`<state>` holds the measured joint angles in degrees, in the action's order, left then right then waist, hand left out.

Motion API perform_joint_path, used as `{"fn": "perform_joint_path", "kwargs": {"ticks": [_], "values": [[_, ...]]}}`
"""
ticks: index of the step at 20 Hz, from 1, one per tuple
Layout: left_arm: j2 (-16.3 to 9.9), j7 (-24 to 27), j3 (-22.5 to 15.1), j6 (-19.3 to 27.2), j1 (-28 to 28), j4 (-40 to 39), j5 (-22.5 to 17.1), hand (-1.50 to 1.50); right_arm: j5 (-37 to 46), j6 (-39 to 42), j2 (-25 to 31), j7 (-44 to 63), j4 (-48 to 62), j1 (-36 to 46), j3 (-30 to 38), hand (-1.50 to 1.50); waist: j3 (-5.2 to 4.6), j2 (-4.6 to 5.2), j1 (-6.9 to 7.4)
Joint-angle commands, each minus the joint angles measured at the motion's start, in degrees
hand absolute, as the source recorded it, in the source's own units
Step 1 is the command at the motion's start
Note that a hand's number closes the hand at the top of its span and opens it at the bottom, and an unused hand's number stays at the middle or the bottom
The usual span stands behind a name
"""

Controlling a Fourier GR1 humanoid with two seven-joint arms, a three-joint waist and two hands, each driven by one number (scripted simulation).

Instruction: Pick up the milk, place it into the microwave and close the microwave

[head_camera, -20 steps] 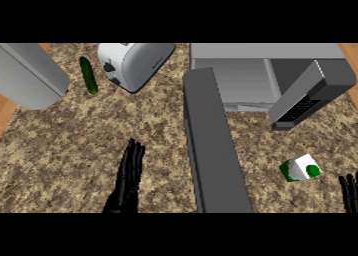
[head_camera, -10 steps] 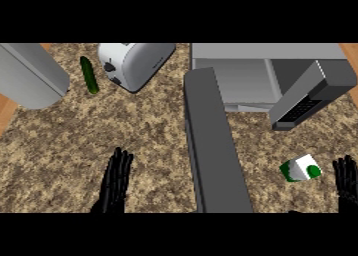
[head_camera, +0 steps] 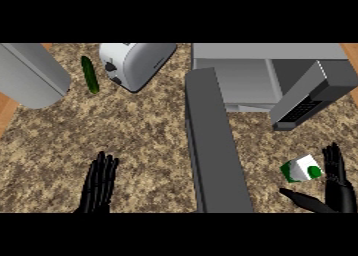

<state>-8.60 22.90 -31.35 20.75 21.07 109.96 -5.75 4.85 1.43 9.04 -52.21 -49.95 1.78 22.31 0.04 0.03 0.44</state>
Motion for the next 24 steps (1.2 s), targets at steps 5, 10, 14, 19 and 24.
{"fn": "perform_joint_path", "kwargs": {"ticks": [5, 10, 14, 19, 24], "values": [[-1.0, 3.0, 4.5, -3.4, -1.5, -4.7, -3.4, -1.5, -1.0, -2.6, 3.8, -13.0, 21.0, 8.7, 4.0, 1.5, 0.04, 0.12, -0.01], [-3.6, 6.2, 3.6, -5.5, 4.3, -1.7, -4.3, -1.5, 0.8, -8.6, 6.1, -11.7, 25.3, 13.3, 4.5, 1.5, 0.05, 0.15, 0.41], [-6.4, 1.6, 4.8, -5.7, 4.6, 5.1, -4.6, -1.5, 3.1, -8.7, 8.5, -11.9, 31.8, 16.4, 3.6, 1.5, 0.15, 0.3, 0.86], [-5.7, 5.5, 6.9, -8.2, 3.7, 0.4, -7.3, -1.5, 7.9, -12.9, 5.4, -10.6, 31.8, 20.9, -0.5, 1.5, 0.11, 0.35, 1.1], [-6.6, 5.9, 4.9, -7.9, 8.7, 3.5, -6.3, -1.5, 7.0, -9.0, 1.9, -13.0, 32.3, 24.0, -0.5, 1.5, 0.16, 0.32, 1.57]]}}
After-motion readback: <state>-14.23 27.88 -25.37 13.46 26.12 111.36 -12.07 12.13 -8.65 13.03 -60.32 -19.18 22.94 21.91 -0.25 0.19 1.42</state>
